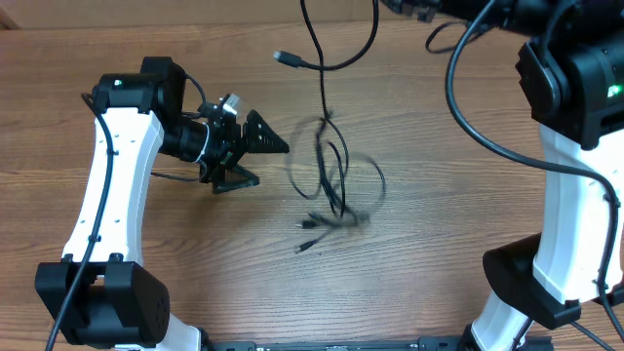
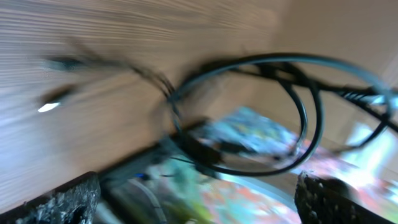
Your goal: Untangle cables
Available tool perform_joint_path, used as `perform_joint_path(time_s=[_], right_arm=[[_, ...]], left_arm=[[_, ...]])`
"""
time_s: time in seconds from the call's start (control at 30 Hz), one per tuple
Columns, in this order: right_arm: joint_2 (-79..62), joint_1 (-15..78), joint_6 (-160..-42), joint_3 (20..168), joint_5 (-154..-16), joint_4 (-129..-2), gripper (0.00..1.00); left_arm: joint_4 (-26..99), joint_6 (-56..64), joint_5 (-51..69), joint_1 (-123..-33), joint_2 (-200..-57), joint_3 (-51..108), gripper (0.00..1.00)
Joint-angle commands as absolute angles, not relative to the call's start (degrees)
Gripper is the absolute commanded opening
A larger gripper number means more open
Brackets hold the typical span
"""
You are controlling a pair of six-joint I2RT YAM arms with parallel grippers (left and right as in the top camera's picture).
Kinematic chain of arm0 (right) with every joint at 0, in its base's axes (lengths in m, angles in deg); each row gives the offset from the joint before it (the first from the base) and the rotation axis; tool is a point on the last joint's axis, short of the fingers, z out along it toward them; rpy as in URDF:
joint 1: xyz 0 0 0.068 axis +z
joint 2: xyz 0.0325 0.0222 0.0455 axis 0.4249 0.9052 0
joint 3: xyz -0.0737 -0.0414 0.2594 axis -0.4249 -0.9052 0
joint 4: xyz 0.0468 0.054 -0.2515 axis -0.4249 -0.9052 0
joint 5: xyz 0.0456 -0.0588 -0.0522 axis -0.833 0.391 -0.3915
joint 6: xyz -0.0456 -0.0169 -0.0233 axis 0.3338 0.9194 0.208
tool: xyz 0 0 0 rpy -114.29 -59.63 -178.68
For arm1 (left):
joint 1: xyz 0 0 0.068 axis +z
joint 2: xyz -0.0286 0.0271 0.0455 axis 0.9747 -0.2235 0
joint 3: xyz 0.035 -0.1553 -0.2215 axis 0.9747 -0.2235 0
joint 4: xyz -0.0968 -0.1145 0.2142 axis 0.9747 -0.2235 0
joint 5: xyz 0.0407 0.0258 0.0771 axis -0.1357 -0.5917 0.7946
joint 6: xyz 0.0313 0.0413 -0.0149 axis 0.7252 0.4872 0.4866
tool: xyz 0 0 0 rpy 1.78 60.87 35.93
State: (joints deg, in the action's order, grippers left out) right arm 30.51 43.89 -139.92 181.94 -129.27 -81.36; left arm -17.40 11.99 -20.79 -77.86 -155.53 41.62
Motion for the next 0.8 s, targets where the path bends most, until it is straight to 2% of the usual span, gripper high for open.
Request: perform_joint_path(time_s=[0.0,0.13,0.23,0.33,0.43,0.57,0.63,0.67,0.7,0.77], right_arm=[[28.4,43.8,-154.0,182.9,-136.2,-71.5,0.04],[28.4,43.8,-163.9,182.9,-138.5,-60.0,0.04],[28.4,43.8,-165.2,182.9,-139.4,-58.7,0.04],[28.4,43.8,-166.1,182.9,-140.1,-58.7,0.04],[28.4,43.8,-168.0,182.9,-140.1,-58.5,0.04],[28.4,43.8,-168.2,182.9,-141.0,-58.6,0.04],[28.4,43.8,-168.2,182.9,-141.6,-58.6,0.04],[28.4,43.8,-168.2,182.9,-141.6,-58.6,0.04],[28.4,43.8,-168.2,182.9,-141.7,-58.6,0.04],[28.4,43.6,-168.1,182.9,-141.7,-58.6,0.04]], left_arm=[[-17.0,13.2,-34.9,-78.4,-155.9,42.8,1.00],[-12.5,13.3,-30.5,-79.3,-155.9,42.8,1.00],[-9.9,12.8,-25.7,-80.5,-155.9,42.8,0.99],[-6.8,11.0,-23.2,-81.9,-155.9,42.8,0.93],[-1.2,7.7,-18.8,-82.8,-156.0,42.8,0.77],[3.4,2.4,-10.0,-83.1,-156.0,42.8,0.69],[5.0,1.2,-7.3,-83.1,-156.0,42.8,0.51],[5.5,1.2,-7.1,-83.1,-156.0,42.8,0.34],[6.1,1.2,-7.1,-83.1,-156.0,42.8,0.22],[6.7,1.2,-6.1,-83.1,-156.0,42.8,0.08]])
